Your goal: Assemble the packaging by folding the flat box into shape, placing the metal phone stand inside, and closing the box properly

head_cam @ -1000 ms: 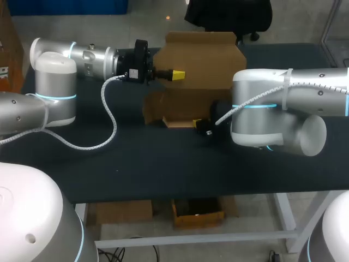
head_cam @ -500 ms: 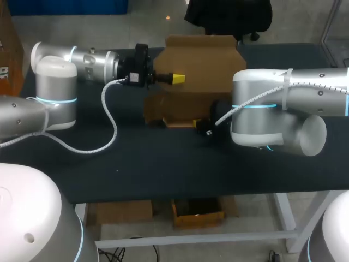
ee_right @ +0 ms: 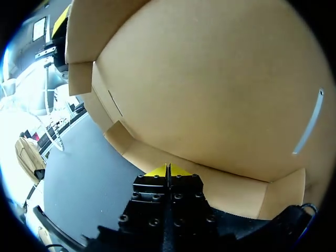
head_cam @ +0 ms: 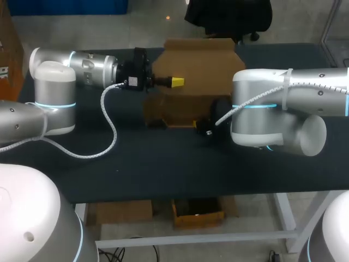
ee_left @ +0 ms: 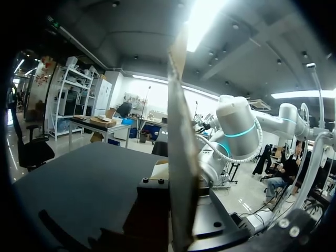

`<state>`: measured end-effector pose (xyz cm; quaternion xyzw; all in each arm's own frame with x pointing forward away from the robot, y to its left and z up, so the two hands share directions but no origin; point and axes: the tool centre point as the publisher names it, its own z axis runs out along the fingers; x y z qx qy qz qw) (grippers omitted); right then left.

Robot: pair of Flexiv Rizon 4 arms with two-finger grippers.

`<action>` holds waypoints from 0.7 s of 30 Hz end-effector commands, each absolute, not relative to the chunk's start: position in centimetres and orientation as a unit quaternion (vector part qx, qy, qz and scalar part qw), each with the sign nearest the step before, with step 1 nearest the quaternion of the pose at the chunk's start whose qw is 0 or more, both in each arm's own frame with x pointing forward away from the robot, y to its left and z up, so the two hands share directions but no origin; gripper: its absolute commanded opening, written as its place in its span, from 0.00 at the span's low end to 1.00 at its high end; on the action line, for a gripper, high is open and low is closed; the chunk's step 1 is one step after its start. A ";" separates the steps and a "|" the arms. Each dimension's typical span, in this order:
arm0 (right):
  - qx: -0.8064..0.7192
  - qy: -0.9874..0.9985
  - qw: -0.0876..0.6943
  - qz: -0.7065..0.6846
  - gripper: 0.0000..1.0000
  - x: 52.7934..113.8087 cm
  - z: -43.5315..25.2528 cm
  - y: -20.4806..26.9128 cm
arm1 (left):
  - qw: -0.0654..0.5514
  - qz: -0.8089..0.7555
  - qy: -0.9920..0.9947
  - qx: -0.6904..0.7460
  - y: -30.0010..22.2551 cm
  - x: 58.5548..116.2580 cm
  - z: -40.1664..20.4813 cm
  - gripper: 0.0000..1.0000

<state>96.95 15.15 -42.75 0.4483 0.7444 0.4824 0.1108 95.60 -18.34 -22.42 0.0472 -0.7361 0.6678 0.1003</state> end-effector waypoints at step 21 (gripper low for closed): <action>0.449 0.744 0.113 0.482 0.00 97.0 -43.3 15.5 | 0.084 0.663 -0.740 0.071 -19.2 95.4 -23.8 0.00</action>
